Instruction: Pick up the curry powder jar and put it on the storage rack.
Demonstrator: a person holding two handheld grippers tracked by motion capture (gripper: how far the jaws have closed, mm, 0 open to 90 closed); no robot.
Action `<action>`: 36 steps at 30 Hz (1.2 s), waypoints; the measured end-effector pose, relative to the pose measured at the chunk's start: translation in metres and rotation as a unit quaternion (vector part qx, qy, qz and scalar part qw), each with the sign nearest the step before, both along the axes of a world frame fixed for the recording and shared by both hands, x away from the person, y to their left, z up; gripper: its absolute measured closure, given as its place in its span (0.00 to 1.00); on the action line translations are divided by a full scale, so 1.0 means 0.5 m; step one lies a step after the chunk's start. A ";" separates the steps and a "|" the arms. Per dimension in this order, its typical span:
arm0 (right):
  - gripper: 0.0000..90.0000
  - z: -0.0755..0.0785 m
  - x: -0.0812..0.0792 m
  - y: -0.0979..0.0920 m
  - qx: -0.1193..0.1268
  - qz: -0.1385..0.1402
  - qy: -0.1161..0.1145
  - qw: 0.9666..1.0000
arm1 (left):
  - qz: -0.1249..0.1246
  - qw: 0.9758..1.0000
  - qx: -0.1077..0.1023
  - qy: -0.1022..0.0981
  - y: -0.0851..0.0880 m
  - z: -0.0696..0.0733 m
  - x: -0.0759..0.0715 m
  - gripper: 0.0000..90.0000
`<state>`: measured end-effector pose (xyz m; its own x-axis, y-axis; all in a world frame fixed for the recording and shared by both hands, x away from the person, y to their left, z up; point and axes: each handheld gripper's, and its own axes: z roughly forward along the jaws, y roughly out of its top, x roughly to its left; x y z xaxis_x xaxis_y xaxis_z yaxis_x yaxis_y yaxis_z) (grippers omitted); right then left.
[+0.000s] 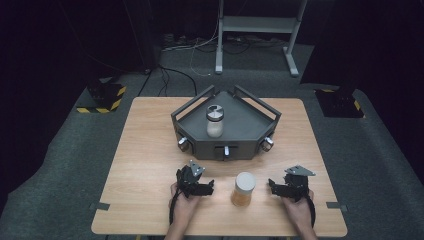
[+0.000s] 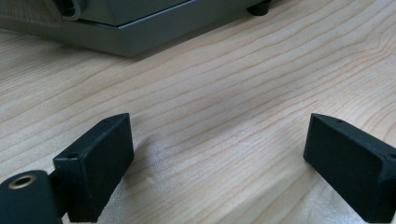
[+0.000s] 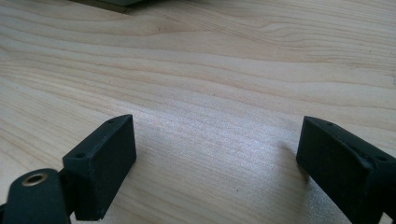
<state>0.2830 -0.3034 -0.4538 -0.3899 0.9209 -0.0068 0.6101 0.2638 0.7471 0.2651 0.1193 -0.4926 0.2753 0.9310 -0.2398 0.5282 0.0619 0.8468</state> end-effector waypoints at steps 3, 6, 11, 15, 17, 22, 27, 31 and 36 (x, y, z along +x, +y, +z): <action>0.12 0.000 0.001 0.000 0.000 0.001 0.001 1.000 | 0.001 1.000 0.000 0.000 0.000 0.000 0.000 0.09; 0.12 0.000 0.001 -0.001 0.000 0.003 0.001 1.000 | 0.000 1.000 0.000 0.000 0.000 0.000 0.000 0.09; 0.10 0.001 0.002 -0.004 0.003 0.005 0.002 1.000 | 0.000 1.000 0.000 0.000 0.000 0.000 0.000 0.10; 0.08 0.000 0.005 -0.014 0.013 0.011 0.005 1.000 | 0.000 1.000 0.000 0.000 0.000 0.000 0.000 0.10; 0.08 0.000 0.006 -0.018 0.018 0.016 0.007 1.000 | 0.000 1.000 0.000 0.000 0.000 0.000 0.000 0.10; 0.07 0.000 0.002 -0.018 0.015 0.033 0.005 0.999 | -0.001 1.000 0.001 0.000 0.001 0.000 0.000 0.09; 0.06 0.001 -0.006 -0.019 0.018 0.043 0.003 0.999 | -0.001 1.000 0.001 0.000 0.001 0.000 0.000 0.09; 0.07 0.007 -0.016 -0.025 0.022 0.054 0.001 0.998 | -0.001 1.000 0.001 0.000 0.001 0.000 0.000 0.09; 0.07 0.013 -0.029 -0.034 0.025 0.065 -0.003 0.998 | -0.001 1.000 0.000 0.000 0.001 0.000 0.000 0.09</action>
